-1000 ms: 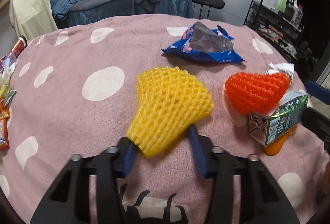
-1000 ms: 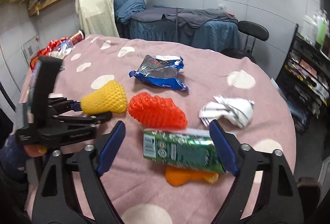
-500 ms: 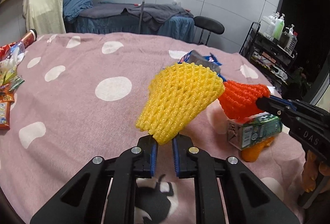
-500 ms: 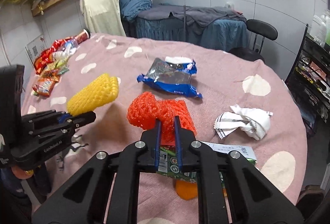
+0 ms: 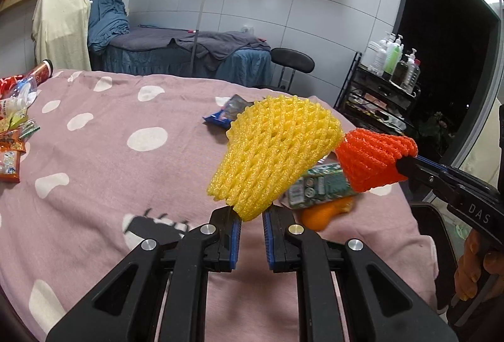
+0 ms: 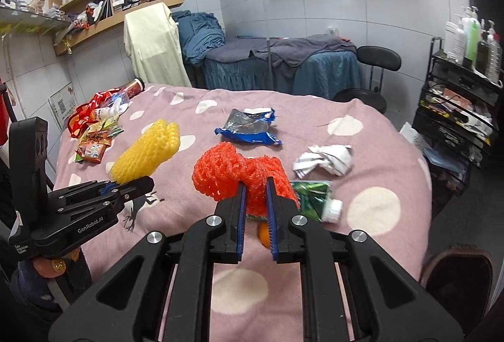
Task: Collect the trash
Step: 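Carry the orange net over the bin and open the right tool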
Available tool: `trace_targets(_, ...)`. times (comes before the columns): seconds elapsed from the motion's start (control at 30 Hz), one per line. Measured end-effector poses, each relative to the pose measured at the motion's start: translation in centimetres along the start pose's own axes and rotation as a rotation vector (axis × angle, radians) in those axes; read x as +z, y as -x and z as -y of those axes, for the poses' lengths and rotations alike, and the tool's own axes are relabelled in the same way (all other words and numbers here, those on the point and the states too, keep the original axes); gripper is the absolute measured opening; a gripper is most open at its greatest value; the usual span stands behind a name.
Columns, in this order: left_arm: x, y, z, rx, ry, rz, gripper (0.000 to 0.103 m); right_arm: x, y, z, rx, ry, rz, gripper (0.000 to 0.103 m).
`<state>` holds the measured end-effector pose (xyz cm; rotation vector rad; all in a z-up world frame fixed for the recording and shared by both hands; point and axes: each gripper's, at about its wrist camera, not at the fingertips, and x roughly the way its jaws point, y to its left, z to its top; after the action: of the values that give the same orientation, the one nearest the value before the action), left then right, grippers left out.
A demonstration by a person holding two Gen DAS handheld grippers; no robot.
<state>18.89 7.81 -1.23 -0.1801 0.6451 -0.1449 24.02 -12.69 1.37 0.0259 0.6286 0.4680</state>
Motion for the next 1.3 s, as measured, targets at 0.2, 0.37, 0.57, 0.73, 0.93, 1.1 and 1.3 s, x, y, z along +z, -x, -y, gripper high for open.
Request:
trace_targets(0.2, -1.1, 0.6, 2.6, -0.047, -0.023, -0.006, 0.013, -1.8, 3.8, 2.6, -0.050, -0.057, 0.022, 0.013)
trace_targets(0.37, -1.6, 1.2, 4.9, -0.088, -0.042, -0.003, 0.013, -3.5, 6.3, 5.2, -0.084, -0.128, 0.026, 0.013)
trace_targets(0.57, -2.5, 1.6, 7.5, -0.133, -0.064, -0.005, 0.013, -5.7, 8.8, 8.0, -0.138, -0.197, 0.030, 0.013)
trace_targets(0.73, -3.3, 1.6, 9.6, -0.178, -0.089, -0.019, 0.013, -7.8, 10.8, 10.1, -0.199, -0.249, 0.030, 0.013)
trace_targets(0.93, -4.3, 1.5, 12.1, -0.233, -0.118, -0.037, 0.013, -9.9, 12.4, 12.6, -0.288, -0.300, 0.023, 0.013)
trace_targets(1.1, -4.8, 1.2, 14.2, -0.277, -0.148, -0.054, 0.013, -11.8, 13.2, 14.8, -0.363, -0.349, 0.004, 0.013)
trace_targets(1.3, -5.5, 0.7, 16.3, -0.318, -0.181, -0.079, 0.013, -14.1, 12.9, 17.5, -0.474, -0.419, -0.063, 0.013)
